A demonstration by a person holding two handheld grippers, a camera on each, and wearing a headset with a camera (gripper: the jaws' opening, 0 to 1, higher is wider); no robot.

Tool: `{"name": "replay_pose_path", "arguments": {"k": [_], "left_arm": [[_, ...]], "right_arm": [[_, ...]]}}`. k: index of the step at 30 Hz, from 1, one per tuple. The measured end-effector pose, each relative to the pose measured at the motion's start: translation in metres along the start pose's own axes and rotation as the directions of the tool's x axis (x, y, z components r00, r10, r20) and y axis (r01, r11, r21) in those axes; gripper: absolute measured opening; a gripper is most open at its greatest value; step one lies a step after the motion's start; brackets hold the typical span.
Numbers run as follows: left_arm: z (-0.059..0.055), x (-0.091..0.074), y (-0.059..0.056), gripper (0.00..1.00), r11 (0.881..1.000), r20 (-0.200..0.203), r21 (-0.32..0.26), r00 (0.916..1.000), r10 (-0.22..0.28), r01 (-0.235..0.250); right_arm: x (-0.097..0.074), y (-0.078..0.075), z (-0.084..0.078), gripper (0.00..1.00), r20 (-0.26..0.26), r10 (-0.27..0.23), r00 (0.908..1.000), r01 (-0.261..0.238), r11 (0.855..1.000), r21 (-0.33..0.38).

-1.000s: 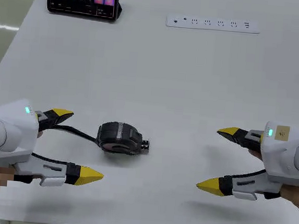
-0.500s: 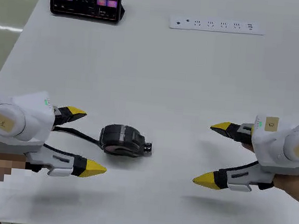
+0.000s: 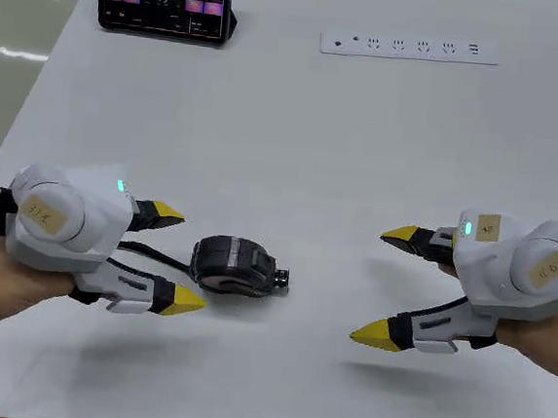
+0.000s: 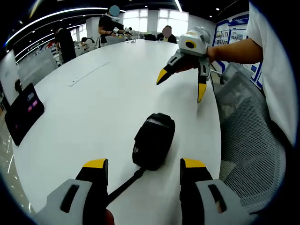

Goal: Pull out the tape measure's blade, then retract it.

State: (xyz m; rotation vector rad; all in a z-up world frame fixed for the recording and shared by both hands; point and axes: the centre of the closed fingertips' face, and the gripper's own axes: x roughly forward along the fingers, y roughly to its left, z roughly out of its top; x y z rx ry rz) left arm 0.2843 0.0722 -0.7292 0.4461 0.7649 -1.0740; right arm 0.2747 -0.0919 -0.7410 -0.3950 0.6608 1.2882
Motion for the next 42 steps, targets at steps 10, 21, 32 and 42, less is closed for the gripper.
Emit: {"name": "replay_pose_path", "arguments": {"k": [10,21,32,42], "left_arm": [[-0.001,0.009,0.0,0.45,0.999,-0.029,0.038,0.9995,-0.012,0.013],[-0.002,0.02,-0.004,0.35,0.998,-0.045,0.056,0.9985,-0.029,0.032],[-0.001,0.027,-0.007,0.3,0.996,-0.055,0.072,0.9974,-0.046,0.05],[-0.002,0.029,-0.008,0.28,0.995,-0.062,0.084,0.9966,-0.054,0.06]], "right_arm": [[0.006,0.0,0.001,0.73,0.008,0.01,0.9999,-0.01,1.0,-0.004],[0.014,0.002,0.001,0.73,0.011,0.02,0.9997,-0.02,1.0,0.001],[0.016,0.004,0.002,0.72,0.014,0.028,0.9995,-0.028,1.0,0.003],[0.022,0.007,0.003,0.68,0.022,0.042,0.9989,-0.042,0.999,-0.001]]}}
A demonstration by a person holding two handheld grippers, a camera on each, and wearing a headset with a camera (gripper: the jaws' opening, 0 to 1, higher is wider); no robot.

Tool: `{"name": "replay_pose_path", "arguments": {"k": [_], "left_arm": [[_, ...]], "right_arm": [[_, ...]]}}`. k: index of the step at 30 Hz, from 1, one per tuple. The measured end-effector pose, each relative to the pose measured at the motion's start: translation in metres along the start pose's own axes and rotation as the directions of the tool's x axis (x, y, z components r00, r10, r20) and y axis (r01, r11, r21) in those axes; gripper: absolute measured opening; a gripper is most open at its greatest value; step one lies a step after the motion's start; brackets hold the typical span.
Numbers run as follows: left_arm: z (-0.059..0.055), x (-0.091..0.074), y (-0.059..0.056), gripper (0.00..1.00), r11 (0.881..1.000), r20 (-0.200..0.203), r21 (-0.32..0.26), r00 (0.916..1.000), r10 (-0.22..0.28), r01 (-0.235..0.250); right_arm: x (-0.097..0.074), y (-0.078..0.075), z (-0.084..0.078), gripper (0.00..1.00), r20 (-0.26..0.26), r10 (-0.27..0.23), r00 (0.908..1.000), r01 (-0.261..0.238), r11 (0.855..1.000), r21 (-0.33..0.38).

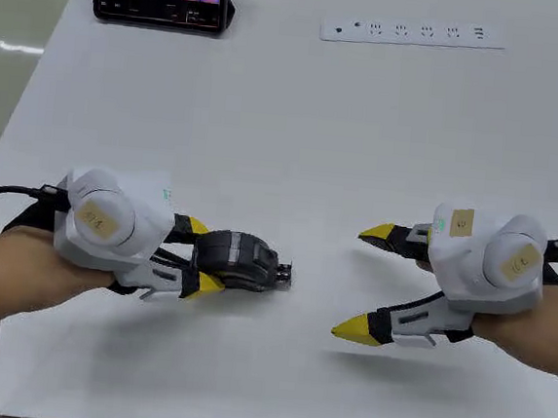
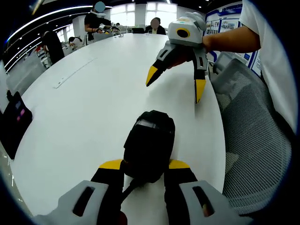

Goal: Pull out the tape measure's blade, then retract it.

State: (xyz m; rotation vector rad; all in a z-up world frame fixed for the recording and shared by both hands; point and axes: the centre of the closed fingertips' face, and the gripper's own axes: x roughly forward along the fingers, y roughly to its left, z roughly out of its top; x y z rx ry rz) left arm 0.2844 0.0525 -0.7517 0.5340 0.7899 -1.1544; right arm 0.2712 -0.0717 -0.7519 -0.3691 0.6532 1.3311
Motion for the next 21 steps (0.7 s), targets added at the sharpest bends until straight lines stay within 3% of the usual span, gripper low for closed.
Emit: {"name": "replay_pose_path", "arguments": {"k": [10,21], "left_arm": [[-0.001,0.0,0.001,0.27,1.0,-0.009,0.008,1.0,-0.002,0.002],[-0.002,0.001,0.001,0.26,1.0,-0.026,0.022,0.9996,0.006,-0.005]], "right_arm": [[0.011,-0.004,0.002,0.6,0.015,-0.004,0.9999,0.004,1.0,-0.021],[0.032,-0.006,0.009,0.49,0.018,0.05,0.9986,-0.048,0.996,-0.074]]}}
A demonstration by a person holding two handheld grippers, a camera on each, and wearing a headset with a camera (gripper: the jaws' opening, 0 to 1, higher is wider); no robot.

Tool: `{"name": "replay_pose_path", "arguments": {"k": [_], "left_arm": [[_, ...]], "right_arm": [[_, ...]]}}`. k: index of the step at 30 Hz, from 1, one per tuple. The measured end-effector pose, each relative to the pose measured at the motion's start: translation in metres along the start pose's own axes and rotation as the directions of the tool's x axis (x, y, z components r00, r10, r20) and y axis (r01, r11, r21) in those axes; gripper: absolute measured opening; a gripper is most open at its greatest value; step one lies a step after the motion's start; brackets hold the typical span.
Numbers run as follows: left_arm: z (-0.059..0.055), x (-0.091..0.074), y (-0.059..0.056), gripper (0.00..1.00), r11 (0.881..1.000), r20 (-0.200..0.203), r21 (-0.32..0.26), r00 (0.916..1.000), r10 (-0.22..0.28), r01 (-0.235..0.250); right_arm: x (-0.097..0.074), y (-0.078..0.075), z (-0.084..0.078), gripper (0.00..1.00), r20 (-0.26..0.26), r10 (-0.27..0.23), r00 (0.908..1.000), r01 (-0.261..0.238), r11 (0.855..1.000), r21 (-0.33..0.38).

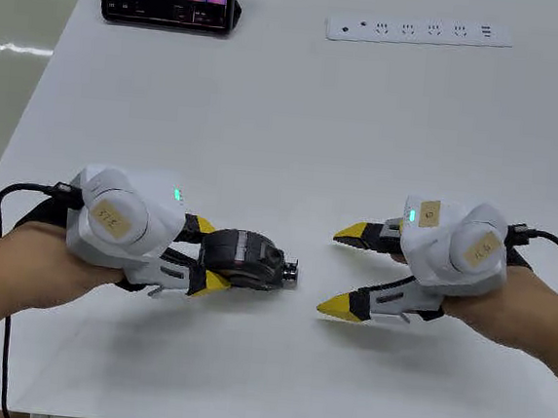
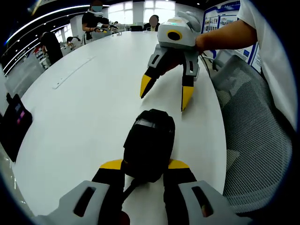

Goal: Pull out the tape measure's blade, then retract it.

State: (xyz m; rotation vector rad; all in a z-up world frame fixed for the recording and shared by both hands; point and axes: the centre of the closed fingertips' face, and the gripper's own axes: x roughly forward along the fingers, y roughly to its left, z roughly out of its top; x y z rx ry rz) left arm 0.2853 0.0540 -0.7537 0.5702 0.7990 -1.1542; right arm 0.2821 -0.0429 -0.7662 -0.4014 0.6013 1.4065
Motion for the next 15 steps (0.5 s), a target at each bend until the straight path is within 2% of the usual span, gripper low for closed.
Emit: {"name": "replay_pose_path", "arguments": {"k": [15], "left_arm": [[-0.001,0.001,0.0,0.26,1.0,-0.008,-0.002,1.0,0.004,-0.004]], "right_arm": [[0.023,-0.001,0.009,0.35,0.015,0.04,0.9991,-0.039,0.998,-0.043]]}}
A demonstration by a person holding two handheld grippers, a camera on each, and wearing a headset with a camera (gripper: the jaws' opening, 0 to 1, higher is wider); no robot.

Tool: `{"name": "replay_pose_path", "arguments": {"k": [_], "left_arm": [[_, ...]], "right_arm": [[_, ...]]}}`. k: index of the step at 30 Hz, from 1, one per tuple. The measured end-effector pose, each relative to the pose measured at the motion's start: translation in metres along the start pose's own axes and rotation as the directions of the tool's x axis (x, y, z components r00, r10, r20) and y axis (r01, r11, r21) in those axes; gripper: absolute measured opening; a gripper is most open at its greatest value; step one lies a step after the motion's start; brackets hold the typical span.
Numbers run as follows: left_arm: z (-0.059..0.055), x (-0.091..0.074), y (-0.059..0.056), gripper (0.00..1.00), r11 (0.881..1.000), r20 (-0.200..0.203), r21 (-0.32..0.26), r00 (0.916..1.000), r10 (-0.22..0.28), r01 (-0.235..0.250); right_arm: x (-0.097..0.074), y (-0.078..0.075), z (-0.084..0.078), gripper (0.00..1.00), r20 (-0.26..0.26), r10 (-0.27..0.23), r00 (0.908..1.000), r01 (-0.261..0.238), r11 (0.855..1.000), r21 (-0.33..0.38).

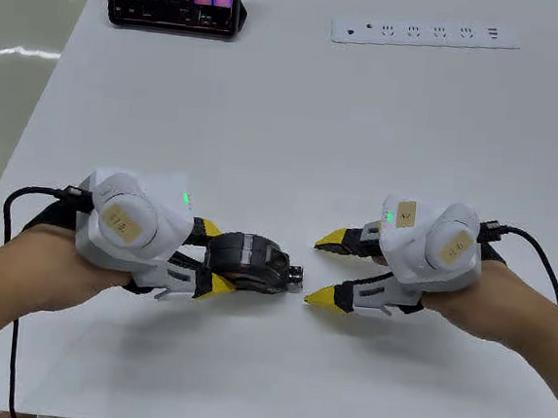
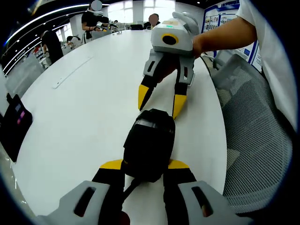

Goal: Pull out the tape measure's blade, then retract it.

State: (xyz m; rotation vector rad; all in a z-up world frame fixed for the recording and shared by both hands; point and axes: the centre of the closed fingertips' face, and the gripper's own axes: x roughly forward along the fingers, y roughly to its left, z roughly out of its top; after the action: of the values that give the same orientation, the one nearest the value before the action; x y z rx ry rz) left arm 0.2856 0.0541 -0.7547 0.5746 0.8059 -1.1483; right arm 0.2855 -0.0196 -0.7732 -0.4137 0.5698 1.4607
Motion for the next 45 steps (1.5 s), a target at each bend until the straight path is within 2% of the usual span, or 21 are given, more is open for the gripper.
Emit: {"name": "replay_pose_path", "arguments": {"k": [8,19,45], "left_arm": [[0.0,0.0,0.0,0.26,1.0,0.002,0.003,1.0,-0.003,0.003],[0.0,0.0,0.0,0.26,1.0,0.002,0.007,1.0,-0.007,0.007],[-0.001,-0.001,0.0,0.25,1.0,-0.004,0.021,1.0,-0.007,0.007]], "right_arm": [[0.011,0.006,0.005,0.26,0.009,0.037,0.9993,-0.037,0.999,-0.008],[0.015,0.009,0.006,0.16,0.016,0.053,0.9984,-0.053,0.998,-0.029],[0.014,0.01,0.007,0.1,0.009,0.058,0.9983,-0.057,0.997,-0.052]]}}
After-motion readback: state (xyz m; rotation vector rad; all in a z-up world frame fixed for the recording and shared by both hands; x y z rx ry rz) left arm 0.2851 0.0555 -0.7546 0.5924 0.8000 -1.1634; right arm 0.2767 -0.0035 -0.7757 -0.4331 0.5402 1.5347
